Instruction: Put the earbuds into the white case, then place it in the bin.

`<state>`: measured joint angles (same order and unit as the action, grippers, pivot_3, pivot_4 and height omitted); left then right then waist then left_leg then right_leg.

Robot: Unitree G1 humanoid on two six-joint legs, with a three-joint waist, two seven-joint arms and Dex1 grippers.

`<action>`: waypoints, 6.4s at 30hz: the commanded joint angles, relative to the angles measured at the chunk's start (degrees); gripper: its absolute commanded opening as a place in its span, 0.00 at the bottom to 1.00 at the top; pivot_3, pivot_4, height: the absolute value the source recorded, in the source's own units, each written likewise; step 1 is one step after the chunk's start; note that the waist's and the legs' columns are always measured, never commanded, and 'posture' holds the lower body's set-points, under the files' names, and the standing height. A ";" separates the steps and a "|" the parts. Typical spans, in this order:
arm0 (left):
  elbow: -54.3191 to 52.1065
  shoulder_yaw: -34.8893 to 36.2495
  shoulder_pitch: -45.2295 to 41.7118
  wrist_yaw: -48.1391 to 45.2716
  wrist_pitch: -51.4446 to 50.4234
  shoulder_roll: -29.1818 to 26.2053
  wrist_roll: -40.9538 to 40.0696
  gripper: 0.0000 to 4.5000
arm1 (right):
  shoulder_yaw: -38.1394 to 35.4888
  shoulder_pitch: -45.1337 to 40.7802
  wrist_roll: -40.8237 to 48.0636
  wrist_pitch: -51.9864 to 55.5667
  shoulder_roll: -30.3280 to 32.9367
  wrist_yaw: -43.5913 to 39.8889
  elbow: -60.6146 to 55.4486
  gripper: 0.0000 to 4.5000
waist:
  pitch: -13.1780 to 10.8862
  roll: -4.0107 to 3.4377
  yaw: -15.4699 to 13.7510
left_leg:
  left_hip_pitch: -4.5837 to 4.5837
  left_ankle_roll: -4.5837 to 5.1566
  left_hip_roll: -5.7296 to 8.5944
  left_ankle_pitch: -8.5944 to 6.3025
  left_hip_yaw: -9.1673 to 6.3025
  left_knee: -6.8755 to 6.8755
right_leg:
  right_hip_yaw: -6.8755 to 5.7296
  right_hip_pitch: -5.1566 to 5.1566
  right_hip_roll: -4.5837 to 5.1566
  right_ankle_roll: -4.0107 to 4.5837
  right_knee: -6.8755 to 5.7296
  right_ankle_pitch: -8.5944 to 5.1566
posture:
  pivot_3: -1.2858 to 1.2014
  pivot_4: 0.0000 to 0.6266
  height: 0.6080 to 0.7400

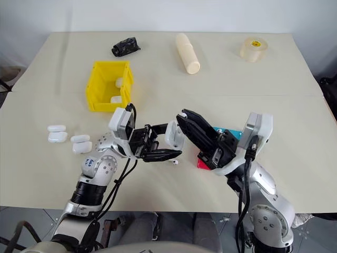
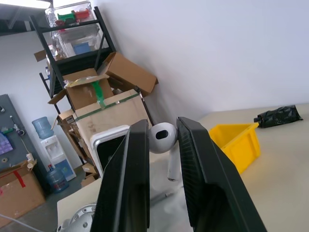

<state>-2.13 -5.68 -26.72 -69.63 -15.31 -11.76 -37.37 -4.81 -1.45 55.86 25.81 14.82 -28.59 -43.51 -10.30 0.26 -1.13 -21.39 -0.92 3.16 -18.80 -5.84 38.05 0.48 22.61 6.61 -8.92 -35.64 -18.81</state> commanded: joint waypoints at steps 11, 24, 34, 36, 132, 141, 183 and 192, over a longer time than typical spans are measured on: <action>-3.80 0.37 -0.93 0.62 -1.33 0.57 -2.29 0.63 | 4.23 -0.11 -3.78 -5.58 -1.03 -2.78 3.52 0.11 | 0.00 0.00 0.00 | 0.01 0.00 0.02 0.00 0.00 0.00 | 0.01 0.00 0.01 0.00 0.00 0.00 | 0.52 0.24 1.00; -4.06 0.99 -1.55 0.98 -1.74 1.15 -2.98 0.63 | 7.65 2.48 -10.56 -9.43 1.78 -8.48 6.50 0.11 | 0.00 0.00 0.00 | 0.01 0.00 0.05 0.00 0.00 0.00 | 0.01 0.00 0.01 0.00 0.01 0.00 | 0.52 0.24 1.00; -4.13 1.21 -1.99 0.83 -1.87 1.39 -2.98 0.63 | 7.67 2.06 -7.62 -8.20 3.03 -9.18 7.71 0.27 | 0.00 0.00 -0.03 | 0.01 0.00 0.04 0.00 0.00 0.00 | 0.01 -0.01 0.01 0.00 0.01 0.00 | 0.52 0.24 1.00; -4.09 1.29 -2.07 0.84 -1.81 1.44 -2.94 0.63 | 7.68 1.90 -5.46 -6.71 3.97 -9.57 7.41 0.40 | 0.00 0.00 -0.01 | 0.01 0.00 0.02 0.00 0.00 0.00 | 0.01 -0.01 0.01 0.00 0.01 0.00 | 0.52 0.24 1.00; 0.60 -1.38 5.67 5.34 14.62 0.67 7.55 0.63 | 27.89 -41.36 -46.95 34.42 41.25 -29.96 36.89 0.30 | 0.02 -0.05 -0.25 | -0.24 0.08 0.10 0.00 0.09 0.06 | -0.06 0.19 0.20 -0.06 0.10 0.03 | 0.52 0.24 1.00; 0.32 -1.54 5.75 5.37 14.40 0.73 7.45 0.63 | 27.73 -40.64 -46.89 34.85 41.39 -29.96 35.93 0.30 | 0.02 -0.05 -0.24 | -0.24 0.08 0.10 0.00 0.09 0.06 | -0.06 0.19 0.19 -0.06 0.10 0.03 | 0.52 0.24 1.00; 0.36 -1.31 4.87 4.68 13.55 0.28 7.13 0.63 | 24.98 -44.05 -45.34 37.52 36.22 -26.61 36.82 0.59 | 0.02 -0.04 -0.22 | -0.24 0.08 0.11 0.00 0.08 0.08 | -0.04 0.20 0.19 -0.06 0.08 0.03 | 0.52 0.24 1.00; -0.15 -1.11 5.11 5.10 13.47 0.06 7.03 0.63 | 26.89 -44.54 -46.72 36.12 35.03 -26.19 39.08 0.59 | 0.02 -0.04 -0.20 | -0.24 0.07 0.11 0.00 0.08 0.08 | -0.04 0.20 0.18 -0.06 0.07 0.03 | 0.52 0.24 1.00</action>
<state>0.20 -7.26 -21.81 -64.59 -1.99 -11.74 -29.20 22.24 -44.74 9.91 62.47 49.80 -54.96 -4.08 -10.28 0.22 -1.33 -21.63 -0.85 3.27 -18.79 -5.75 38.13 0.44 22.81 6.79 -8.98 -35.56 -18.77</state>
